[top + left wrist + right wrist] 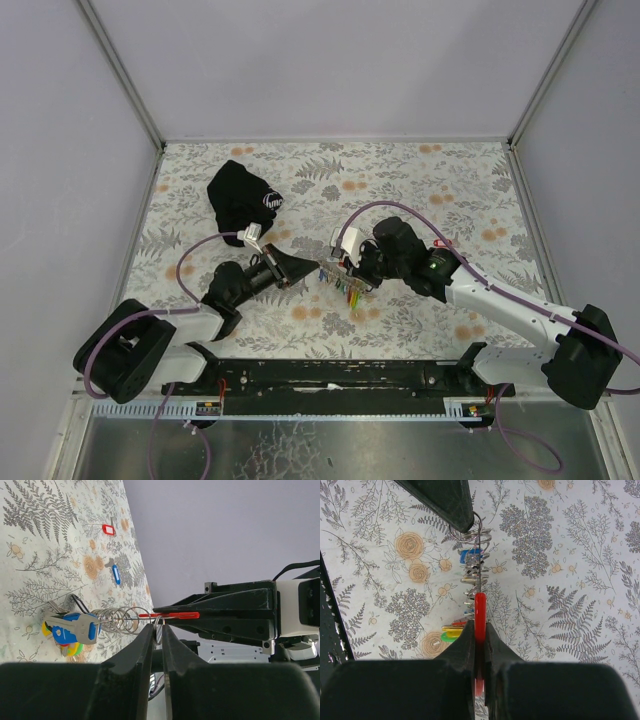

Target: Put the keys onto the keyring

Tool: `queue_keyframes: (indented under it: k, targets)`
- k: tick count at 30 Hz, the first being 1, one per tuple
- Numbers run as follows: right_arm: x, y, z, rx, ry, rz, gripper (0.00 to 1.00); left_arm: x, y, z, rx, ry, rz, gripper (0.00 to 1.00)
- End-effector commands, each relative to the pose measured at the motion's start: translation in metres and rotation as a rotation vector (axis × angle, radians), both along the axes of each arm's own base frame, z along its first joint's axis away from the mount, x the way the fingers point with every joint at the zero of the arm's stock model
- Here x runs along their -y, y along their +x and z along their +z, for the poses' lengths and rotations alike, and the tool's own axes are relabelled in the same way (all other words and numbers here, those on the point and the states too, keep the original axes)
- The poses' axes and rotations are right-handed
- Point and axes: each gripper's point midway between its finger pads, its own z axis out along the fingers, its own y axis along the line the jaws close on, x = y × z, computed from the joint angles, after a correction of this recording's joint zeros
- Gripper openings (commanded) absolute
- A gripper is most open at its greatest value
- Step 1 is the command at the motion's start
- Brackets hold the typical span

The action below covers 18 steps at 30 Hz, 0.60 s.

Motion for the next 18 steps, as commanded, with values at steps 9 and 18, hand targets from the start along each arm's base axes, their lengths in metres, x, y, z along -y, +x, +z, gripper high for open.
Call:
queue_keyframes:
  k: [9,18]
  targets:
    - [-0.012,0.002,0.018,0.042,0.073,0.019,0.0,0.001,0.013,0.012,0.084,0.101,0.037,0.01]
    - [-0.017,0.002,0.013,0.011,0.094,0.005,0.02,-0.009,0.032,0.024,0.198,0.36,0.088,0.0]
